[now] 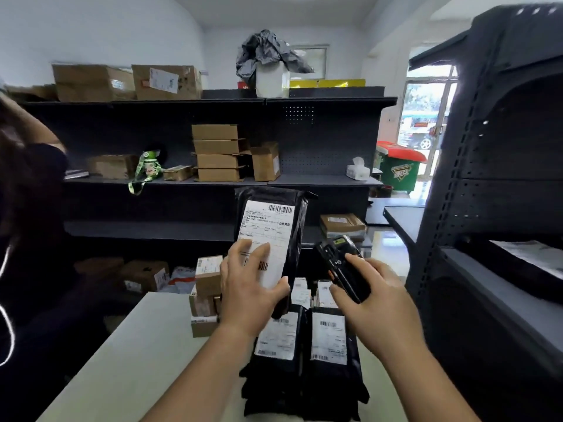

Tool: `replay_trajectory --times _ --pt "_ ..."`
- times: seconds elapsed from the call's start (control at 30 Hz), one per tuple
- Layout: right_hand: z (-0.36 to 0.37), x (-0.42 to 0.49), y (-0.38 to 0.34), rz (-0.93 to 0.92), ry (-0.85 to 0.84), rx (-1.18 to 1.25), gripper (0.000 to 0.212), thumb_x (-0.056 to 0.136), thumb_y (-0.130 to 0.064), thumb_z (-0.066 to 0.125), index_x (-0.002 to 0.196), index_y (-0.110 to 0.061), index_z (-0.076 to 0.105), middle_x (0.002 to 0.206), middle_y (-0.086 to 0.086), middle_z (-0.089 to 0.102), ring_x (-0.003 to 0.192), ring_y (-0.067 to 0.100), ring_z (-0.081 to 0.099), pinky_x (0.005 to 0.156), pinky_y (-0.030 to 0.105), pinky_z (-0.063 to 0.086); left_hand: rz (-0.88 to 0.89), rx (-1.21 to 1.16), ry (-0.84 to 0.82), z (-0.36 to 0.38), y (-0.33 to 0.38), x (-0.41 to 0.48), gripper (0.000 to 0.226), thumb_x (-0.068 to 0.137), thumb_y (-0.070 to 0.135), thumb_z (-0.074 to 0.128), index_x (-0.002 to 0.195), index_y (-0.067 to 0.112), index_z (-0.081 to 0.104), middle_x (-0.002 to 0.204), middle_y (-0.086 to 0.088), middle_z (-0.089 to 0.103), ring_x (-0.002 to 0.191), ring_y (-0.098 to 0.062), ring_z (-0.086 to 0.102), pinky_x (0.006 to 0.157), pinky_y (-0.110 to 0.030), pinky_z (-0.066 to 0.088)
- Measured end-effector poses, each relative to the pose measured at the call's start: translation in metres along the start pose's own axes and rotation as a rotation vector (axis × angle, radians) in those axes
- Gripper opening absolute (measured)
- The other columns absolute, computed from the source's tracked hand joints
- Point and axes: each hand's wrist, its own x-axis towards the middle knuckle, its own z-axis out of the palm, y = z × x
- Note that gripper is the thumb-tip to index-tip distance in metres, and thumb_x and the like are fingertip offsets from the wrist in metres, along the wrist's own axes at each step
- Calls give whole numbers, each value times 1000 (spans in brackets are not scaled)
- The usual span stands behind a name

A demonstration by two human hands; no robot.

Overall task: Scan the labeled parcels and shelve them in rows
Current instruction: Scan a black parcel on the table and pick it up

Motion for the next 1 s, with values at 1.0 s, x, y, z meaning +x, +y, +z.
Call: replay_trajectory --times 1.0 --pt "-522 -302 322 424 753 -337 56 78 -42 75 132 -29 61 126 -2 57 115 18 56 97 30 46 446 -705 -575 279 558 -303 52 69 34 84 116 35 61 128 14 34 124 -14 39 103 -26 35"
